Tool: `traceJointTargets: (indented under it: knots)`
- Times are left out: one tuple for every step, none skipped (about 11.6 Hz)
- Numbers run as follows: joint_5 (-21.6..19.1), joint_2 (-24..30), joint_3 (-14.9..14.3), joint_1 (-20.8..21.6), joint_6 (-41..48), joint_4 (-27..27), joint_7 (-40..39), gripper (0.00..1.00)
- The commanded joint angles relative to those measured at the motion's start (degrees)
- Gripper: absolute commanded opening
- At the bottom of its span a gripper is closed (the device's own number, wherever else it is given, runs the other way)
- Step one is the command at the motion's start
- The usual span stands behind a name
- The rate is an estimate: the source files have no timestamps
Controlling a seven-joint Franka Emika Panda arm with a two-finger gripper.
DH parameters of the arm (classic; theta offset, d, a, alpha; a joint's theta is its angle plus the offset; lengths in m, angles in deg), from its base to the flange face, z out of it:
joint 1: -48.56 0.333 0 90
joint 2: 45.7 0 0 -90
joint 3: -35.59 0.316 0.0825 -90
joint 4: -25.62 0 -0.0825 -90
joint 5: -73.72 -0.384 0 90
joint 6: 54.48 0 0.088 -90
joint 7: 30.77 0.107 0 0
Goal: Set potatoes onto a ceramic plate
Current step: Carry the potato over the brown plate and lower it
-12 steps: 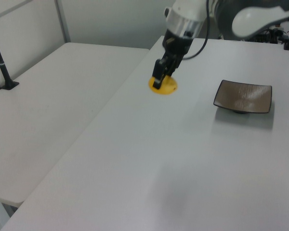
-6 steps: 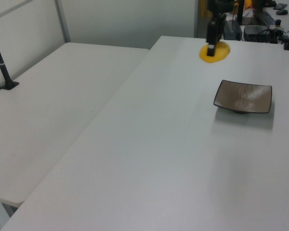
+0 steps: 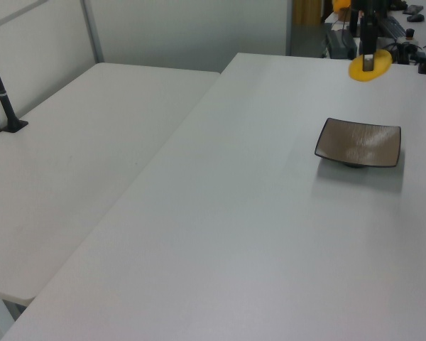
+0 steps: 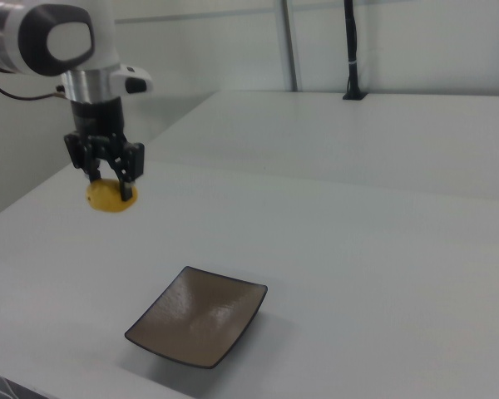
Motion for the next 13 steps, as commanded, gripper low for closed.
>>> traceJointTargets:
  knots:
    - [-0.5,2.5,0.7,-6.8,-7.7,9.3,-1.8,0.24]
    - [-0.3,2.9,1.3,-8.4,-12.5,13.4,-1.9,0.24]
    - [1.6,2.7,1.9,-9.9,-17.6,16.8,-2.2,0.24]
    - [3.0,2.3,1.9,-10.7,-23.1,20.4,-2.3,0.24]
    - [3.5,1.0,1.9,-11.5,-29.2,23.8,-2.5,0.24]
    - [3.6,0.3,1.9,-11.8,-34.7,26.7,-2.5,0.24]
    - [3.7,0.0,1.9,-12.1,-38.0,28.9,-2.6,0.24]
    - [3.8,-0.7,1.9,-12.6,-40.3,30.4,-4.1,0.24]
    - [3.8,-2.7,1.9,-12.9,-43.0,31.3,-4.8,0.24]
    - [4.3,-5.6,1.9,-12.9,-45.4,31.6,-4.8,0.24]
    - [5.4,-7.3,1.9,-12.9,-46.9,32.1,-4.8,0.24]
    - [6.3,-7.8,1.9,-12.9,-47.8,32.8,-4.8,0.25]
    - [6.3,-7.9,1.9,-12.9,-47.9,32.8,-4.8,0.26]
